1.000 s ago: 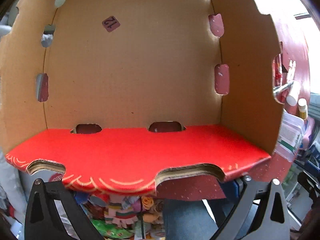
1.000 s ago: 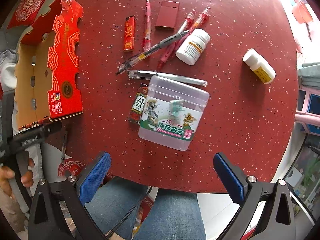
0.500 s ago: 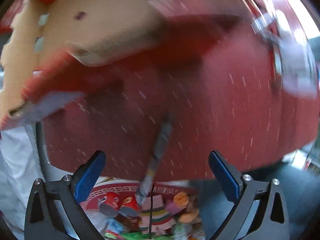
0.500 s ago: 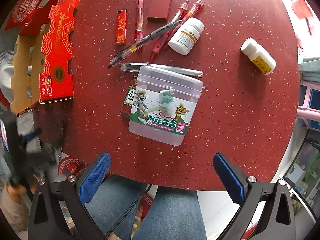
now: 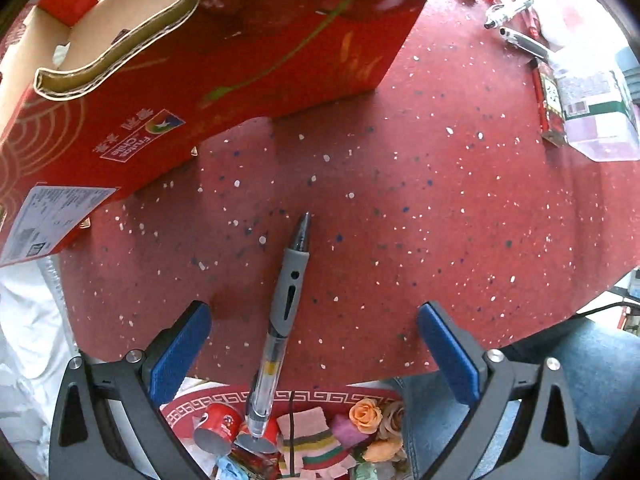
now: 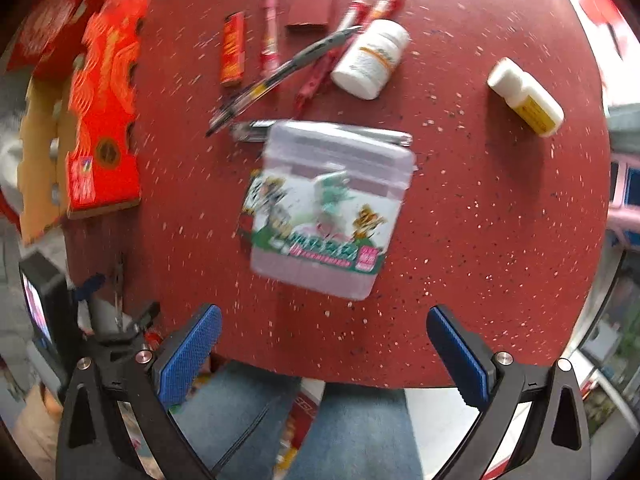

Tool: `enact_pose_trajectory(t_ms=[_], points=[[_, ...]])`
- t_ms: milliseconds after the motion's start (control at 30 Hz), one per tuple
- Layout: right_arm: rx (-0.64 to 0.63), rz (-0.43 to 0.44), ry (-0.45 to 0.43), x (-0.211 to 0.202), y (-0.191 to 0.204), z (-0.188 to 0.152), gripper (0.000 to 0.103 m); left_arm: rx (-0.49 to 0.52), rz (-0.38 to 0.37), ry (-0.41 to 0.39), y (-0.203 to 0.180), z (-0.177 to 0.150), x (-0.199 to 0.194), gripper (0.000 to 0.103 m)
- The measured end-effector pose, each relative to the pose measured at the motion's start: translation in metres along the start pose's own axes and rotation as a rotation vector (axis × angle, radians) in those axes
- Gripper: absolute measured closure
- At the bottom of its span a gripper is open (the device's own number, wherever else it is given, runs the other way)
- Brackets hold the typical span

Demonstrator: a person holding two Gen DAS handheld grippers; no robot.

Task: Organize rigid objects
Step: 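Grasp the black pen with the left tool while the right tool grasps the clear plastic container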

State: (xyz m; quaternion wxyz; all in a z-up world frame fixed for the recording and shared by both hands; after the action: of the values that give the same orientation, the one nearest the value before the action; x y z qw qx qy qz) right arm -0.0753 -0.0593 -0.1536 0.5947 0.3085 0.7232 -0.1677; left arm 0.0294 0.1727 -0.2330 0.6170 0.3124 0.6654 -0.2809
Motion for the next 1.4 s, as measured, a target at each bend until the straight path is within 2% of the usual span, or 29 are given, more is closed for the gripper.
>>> enact_pose_trajectory(t_ms=[67,233,533,600,633,667,733,800,867,900,933,1000,1133,1267,1400], points=[[0.034,0.007,-0.026,0.001,-0.003,0.007,0.000,-0.023,-0.029,-0.004,0.002,-0.001,0.002,0.000],[0.077,0.019,-0.056,0.007,0.001,0.021,0.000,-0.019,-0.023,-0.016,-0.002,-0.007,0.009,0.000],[0.093,-0.056,-0.054,0.034,0.014,0.042,0.000,-0.039,-0.023,0.004,0.003,-0.011,0.010,0.000],[0.076,-0.059,-0.046,0.036,0.016,0.046,0.000,-0.061,-0.034,-0.001,0.003,-0.012,0.009,0.004],[0.066,-0.064,-0.041,0.036,0.016,0.046,0.013,-0.061,-0.032,-0.006,0.003,-0.013,0.007,0.005],[0.061,-0.083,-0.039,0.036,0.015,0.046,0.029,-0.058,-0.029,-0.012,0.002,-0.014,0.005,0.011],[0.064,-0.076,-0.036,0.036,0.020,0.049,0.029,-0.057,-0.023,-0.030,0.000,-0.016,0.000,0.024],[0.052,-0.061,-0.037,0.037,0.019,0.046,0.030,-0.079,-0.009,-0.038,0.005,-0.016,-0.005,0.042],[0.017,-0.072,-0.054,0.033,0.015,0.042,0.030,-0.108,0.029,-0.031,0.015,-0.018,-0.008,0.078],[-0.003,-0.076,-0.065,0.032,0.013,0.039,0.030,-0.125,0.032,-0.029,0.020,-0.018,-0.008,0.088],[-0.015,-0.078,-0.072,0.029,0.011,0.037,0.030,-0.153,0.005,-0.027,0.027,-0.019,-0.008,0.092],[-0.029,-0.071,-0.082,0.025,0.011,0.033,0.030,-0.222,-0.078,-0.018,0.036,-0.020,-0.009,0.092],[-0.047,-0.054,-0.107,0.015,0.008,0.027,0.030,-0.271,-0.108,-0.042,0.045,-0.017,-0.018,0.092],[-0.057,-0.028,-0.125,0.003,0.008,0.021,0.030,-0.276,-0.116,-0.045,0.044,-0.014,-0.026,0.092],[-0.056,0.015,-0.140,-0.007,0.007,0.021,0.030,-0.206,-0.127,-0.086,0.025,-0.002,-0.050,0.092]])
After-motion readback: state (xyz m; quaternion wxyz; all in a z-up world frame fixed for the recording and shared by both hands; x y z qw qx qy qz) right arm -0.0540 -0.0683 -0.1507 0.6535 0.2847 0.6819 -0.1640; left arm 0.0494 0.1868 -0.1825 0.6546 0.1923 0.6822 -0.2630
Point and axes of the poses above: each gripper's, at about its wrist camera, not at the fingertips, and x roughly the way its jaws point, y to its left, z to its top, the point moved 8 cm from there along x, roughly the way its jaws point, and after that the axes turned 3 degrees about x, right-handed, at the moved point
